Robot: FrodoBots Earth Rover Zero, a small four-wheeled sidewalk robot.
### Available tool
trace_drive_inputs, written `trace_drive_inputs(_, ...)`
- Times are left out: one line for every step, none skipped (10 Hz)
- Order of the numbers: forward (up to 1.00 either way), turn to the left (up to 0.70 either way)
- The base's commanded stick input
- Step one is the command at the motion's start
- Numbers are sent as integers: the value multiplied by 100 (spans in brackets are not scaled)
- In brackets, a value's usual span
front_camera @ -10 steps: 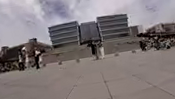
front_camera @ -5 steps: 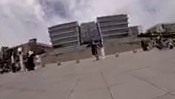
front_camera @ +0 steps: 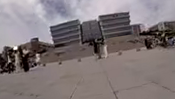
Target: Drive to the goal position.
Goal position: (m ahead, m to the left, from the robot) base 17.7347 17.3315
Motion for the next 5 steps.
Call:
trace_drive_inputs(59,7)
trace_drive_inputs(59,4)
trace_drive_inputs(59,1)
trace_drive_inputs(60,0)
trace_drive_inputs(61,0)
